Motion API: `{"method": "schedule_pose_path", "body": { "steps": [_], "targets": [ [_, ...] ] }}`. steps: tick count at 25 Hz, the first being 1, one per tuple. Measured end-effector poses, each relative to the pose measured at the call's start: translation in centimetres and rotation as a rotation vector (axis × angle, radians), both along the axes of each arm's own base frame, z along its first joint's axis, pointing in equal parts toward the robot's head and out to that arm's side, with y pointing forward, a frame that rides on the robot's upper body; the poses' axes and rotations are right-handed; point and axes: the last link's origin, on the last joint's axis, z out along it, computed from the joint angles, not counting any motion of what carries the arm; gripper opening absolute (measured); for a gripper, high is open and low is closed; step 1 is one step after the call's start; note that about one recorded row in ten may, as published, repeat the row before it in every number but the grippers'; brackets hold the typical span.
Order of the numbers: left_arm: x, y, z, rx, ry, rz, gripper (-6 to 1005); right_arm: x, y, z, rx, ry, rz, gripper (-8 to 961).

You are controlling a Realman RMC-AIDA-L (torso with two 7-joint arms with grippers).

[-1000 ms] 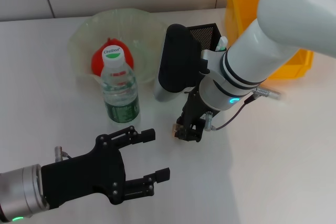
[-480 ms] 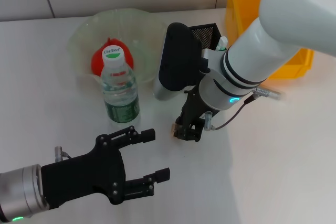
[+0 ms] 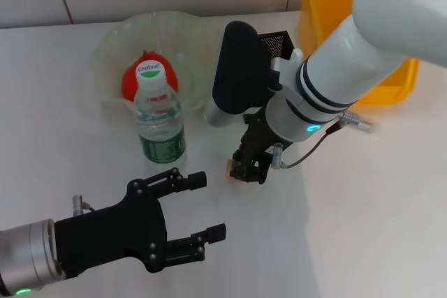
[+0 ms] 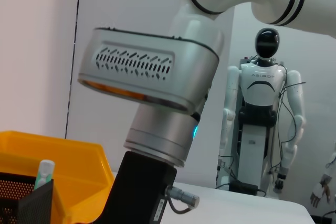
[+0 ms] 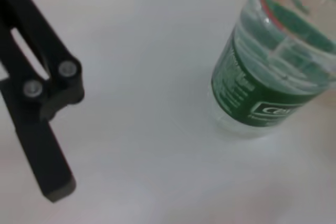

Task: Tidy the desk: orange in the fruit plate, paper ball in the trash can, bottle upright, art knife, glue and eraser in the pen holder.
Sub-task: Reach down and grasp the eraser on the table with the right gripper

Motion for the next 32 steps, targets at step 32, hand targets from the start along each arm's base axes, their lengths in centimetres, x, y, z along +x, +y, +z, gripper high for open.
{"method": "schedule_pose_path", "body": {
  "steps": [32],
  "targets": [
    [0.09,0.13,-0.01,0.001,0.001,-0.003,785,0.11,0.62,-0.11,0.03,-0.013,0.014,346]
  ]
}}
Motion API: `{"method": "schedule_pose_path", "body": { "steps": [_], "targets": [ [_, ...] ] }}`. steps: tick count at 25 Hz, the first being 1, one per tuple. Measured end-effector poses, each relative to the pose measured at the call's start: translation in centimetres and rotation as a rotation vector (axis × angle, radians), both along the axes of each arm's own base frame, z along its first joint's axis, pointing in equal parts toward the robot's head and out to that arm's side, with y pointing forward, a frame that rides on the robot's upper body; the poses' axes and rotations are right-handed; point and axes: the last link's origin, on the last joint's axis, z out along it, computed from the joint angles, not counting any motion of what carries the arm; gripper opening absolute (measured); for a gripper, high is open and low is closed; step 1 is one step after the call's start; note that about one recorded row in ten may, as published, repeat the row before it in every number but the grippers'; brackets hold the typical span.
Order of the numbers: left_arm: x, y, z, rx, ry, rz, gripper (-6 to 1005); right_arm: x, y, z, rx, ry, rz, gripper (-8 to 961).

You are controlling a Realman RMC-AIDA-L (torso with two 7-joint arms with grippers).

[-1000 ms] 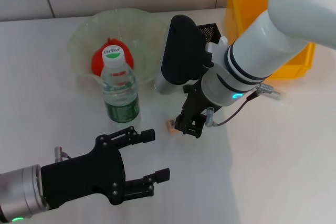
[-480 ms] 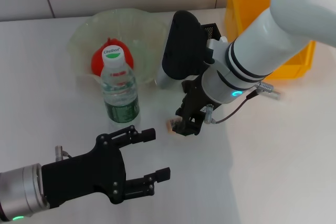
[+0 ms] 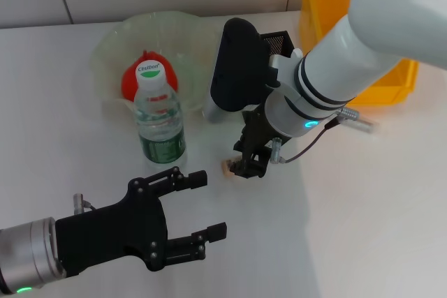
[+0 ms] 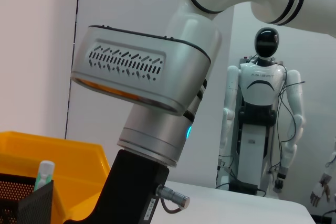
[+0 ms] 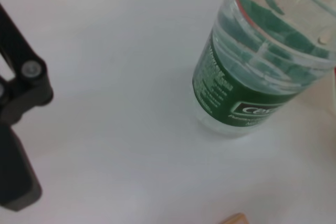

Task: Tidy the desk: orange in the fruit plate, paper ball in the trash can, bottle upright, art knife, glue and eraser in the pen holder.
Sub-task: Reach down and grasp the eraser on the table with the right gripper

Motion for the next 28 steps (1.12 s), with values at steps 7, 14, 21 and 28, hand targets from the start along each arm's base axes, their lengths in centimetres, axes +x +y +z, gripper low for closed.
{"method": "schedule_pose_path", "body": {
  "steps": [7,14,21,28],
  "targets": [
    [0.01,-0.01,0.01,0.0,-0.001,-0.001,785,-0.22,-0.2,-0.51,-0.012,-0.01,0.022,361],
    [0.01,-0.02,0.01,-0.001,-0.001,-0.001,785,-0.28,-0.26,-0.6,-0.016,-0.016,0.031,409],
    [-0.02,-0.06,0.01,-0.001,-0.001,0.001,785,-0.28,-0.12,-0.76,-0.008,-0.014,0.041,475],
    [-0.06,-0.09,0.01,0.0,-0.001,0.002,785,0.07,-0.11,-0.84,-0.01,-0.021,0.033,471]
  ]
}}
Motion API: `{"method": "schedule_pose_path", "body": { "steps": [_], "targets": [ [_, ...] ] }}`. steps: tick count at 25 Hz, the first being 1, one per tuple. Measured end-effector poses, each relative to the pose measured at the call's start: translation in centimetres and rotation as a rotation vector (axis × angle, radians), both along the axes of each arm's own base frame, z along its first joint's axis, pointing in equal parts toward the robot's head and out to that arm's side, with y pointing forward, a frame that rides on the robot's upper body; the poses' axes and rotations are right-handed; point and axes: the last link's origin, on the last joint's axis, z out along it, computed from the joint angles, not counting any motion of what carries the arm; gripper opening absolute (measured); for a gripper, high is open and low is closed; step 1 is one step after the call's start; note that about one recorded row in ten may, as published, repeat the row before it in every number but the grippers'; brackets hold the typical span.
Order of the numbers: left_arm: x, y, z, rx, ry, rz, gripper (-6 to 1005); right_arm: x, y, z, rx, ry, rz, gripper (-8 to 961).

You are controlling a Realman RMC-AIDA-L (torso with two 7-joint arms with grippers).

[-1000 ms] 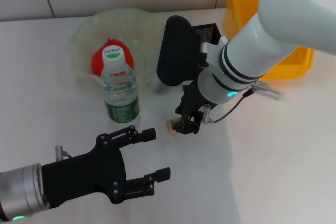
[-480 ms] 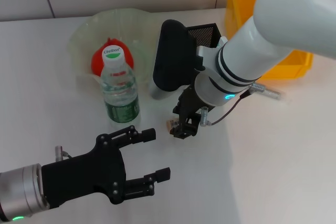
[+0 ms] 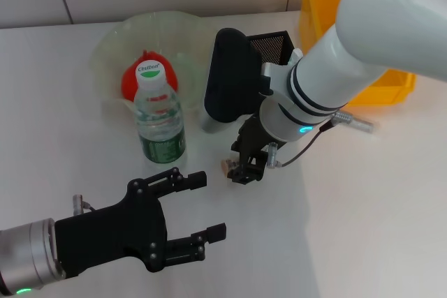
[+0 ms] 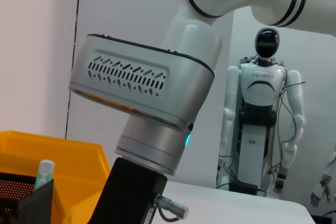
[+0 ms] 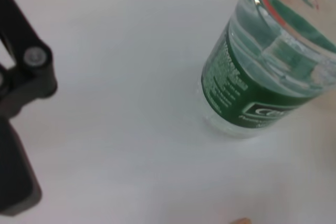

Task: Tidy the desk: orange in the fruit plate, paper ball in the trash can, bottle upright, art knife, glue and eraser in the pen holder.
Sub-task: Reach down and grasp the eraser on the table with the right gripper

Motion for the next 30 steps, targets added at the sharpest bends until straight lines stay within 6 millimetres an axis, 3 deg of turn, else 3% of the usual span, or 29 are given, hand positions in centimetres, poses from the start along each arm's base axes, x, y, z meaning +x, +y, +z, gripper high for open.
{"method": "schedule_pose_path", "body": {
  "steps": [30],
  "targets": [
    [-0.04,-0.05,0.01,0.0,-0.001,0.001,785,0.14,0.39,-0.58,0.004,0.005,-0.005,412]
  ]
}}
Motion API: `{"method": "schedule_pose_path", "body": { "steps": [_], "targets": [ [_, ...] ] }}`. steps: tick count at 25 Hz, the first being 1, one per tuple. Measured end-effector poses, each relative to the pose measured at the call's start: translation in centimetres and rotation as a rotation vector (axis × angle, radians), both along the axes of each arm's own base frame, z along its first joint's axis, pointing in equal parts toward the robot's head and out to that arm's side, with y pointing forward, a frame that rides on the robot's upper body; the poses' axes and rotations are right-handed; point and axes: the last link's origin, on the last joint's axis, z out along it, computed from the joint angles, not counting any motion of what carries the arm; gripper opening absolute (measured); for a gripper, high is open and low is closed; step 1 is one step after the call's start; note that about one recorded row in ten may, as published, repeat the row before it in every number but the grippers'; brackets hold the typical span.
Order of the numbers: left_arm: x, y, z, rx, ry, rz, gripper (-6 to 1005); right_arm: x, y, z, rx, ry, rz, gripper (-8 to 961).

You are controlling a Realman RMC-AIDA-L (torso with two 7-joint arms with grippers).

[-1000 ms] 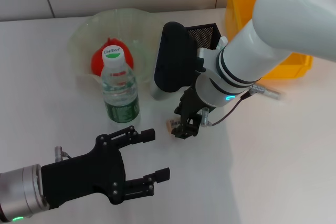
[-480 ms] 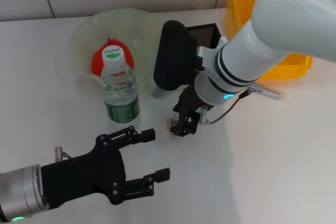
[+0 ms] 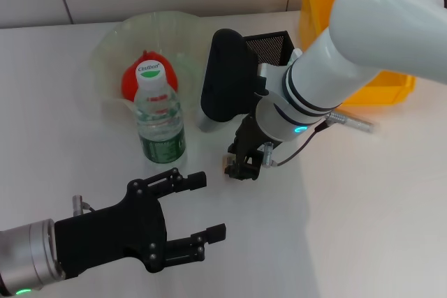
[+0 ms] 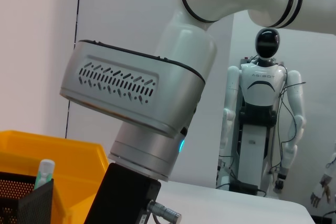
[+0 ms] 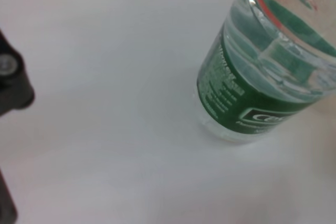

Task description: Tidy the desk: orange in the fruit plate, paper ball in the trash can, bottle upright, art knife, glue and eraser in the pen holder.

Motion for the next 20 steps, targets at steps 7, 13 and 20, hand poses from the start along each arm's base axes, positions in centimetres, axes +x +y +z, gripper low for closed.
{"method": "schedule_pose_path", "body": {
  "steps": [7,13,20],
  "targets": [
    [0.0,0.0,0.0,0.0,0.0,0.001,785,-0.3,-0.2,0.1,-0.014,0.008,-0.01,250],
    [-0.1,-0.1,0.0,0.0,0.0,0.003,785,-1.1,-0.3,1.0,0.0,0.046,-0.011,250],
    [0.0,0.0,0.1,0.0,-0.007,-0.001,784,-3.4,-0.2,6.5,0.101,0.199,-0.027,251]
  ]
}}
